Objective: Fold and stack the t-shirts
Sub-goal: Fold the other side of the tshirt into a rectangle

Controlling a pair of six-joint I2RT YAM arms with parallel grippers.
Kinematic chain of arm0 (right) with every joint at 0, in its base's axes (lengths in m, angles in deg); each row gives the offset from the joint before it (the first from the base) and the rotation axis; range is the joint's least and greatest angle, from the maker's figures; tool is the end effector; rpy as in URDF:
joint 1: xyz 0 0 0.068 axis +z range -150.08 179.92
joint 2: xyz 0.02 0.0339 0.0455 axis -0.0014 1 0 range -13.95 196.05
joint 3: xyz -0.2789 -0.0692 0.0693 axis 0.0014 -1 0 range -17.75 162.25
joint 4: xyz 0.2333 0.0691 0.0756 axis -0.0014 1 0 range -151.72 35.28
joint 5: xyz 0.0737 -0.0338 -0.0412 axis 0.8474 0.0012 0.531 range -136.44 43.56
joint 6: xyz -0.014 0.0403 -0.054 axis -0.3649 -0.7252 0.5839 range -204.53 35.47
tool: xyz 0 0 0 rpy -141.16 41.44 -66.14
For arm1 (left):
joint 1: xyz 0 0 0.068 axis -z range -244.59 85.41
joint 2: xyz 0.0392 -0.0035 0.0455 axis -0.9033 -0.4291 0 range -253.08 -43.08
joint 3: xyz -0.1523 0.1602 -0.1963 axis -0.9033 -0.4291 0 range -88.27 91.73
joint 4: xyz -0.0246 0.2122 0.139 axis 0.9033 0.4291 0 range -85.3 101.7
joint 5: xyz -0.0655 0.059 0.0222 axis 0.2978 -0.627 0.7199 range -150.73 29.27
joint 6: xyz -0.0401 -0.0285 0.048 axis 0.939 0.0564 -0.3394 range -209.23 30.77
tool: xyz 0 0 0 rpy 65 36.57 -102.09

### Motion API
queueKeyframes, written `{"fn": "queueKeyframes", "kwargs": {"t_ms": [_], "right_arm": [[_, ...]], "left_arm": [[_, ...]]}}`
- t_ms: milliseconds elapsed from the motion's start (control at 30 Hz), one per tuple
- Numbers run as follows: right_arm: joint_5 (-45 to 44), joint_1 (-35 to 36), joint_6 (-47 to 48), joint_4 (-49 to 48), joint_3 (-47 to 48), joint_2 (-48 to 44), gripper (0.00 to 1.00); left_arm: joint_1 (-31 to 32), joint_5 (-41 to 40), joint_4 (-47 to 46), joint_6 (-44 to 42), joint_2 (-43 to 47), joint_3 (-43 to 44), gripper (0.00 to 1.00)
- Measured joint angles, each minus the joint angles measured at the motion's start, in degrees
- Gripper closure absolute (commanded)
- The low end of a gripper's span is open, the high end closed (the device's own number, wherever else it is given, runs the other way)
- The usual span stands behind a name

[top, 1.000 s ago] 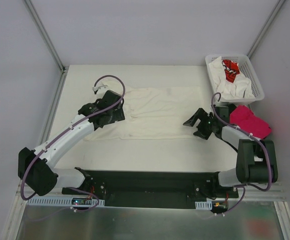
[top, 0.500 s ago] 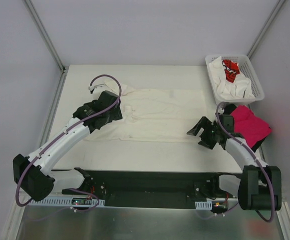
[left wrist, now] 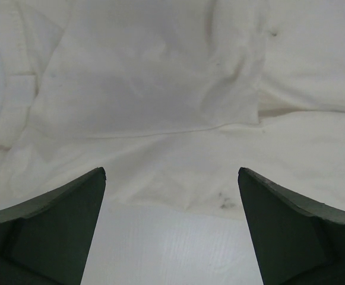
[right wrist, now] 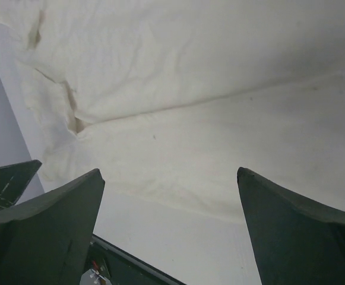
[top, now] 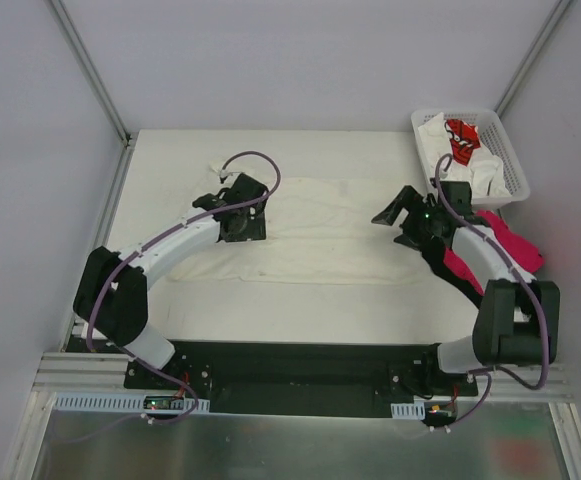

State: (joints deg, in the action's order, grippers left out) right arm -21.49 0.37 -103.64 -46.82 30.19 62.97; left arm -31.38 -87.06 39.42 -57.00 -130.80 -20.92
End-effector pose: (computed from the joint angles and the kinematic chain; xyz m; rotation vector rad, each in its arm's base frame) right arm 0.2817 0.0256 0.2445 0.1615 2.3398 0.6778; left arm 0.2841 -0.1565 0.2727 -0.1555 2.3925 0.0642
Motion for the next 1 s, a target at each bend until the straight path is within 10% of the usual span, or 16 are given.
{"fn": "queueKeyframes", "kwargs": {"t_ms": [433, 1000], "right_arm": [[-7.67, 3.48, 8.28, -0.96, 20.55, 25.75, 0.04], [-7.91, 4.09, 11.3, 3.34, 38.71, 42.4, 0.04]], "left_arm": [[-9.27, 15.26, -20.85, -13.86, -19.19, 16.55, 0.09], [-16.55, 20.04, -19.34, -20.68, -36.81, 29.79, 0.1]]}}
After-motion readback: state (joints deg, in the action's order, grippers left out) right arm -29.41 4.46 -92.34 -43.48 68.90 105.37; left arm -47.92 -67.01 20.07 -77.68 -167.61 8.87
